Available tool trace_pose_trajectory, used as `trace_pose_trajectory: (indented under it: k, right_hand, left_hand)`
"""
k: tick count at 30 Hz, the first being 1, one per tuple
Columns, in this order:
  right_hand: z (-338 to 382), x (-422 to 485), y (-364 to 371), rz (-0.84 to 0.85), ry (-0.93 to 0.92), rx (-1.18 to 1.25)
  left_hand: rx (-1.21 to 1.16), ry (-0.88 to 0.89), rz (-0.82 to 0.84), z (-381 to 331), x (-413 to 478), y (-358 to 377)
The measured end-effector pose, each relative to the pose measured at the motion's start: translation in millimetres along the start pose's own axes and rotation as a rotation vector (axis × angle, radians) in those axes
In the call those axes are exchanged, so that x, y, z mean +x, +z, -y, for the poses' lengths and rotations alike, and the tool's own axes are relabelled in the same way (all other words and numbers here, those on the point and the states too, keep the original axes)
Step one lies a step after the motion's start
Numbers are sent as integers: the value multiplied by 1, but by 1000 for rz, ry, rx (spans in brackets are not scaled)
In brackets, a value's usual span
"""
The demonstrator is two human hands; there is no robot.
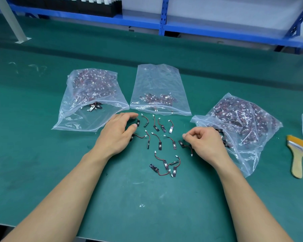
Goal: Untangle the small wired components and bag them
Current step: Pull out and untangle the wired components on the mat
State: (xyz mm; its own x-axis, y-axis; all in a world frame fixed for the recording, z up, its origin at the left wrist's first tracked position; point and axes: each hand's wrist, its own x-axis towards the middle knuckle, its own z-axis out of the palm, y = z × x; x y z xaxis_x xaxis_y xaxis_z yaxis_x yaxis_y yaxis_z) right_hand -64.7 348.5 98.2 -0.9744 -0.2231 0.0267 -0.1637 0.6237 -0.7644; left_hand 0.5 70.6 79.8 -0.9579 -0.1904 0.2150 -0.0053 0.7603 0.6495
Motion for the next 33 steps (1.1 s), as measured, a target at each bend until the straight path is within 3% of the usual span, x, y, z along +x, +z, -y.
trace_pose_trajectory:
  k: [17,21,24,29,33]
  right_hand:
    - [4,-1,-1,-9,-7,15]
    - [14,-12,-6,10,-135,7]
    - [31,-27,-6,130,-287,-138]
    - [56,-48,8,244,-342,-622]
    - [60,-54,16,272,-388,-692]
  left_hand:
    - [-1,-2,5,0,1,-1]
    - [-15,-2,-1,-1,0,-1]
    - [-23,5,-6,-2,0,-1]
    - [-16,12,-9,-1,1,-2]
    - [-3,8,-14,-1,0,-1]
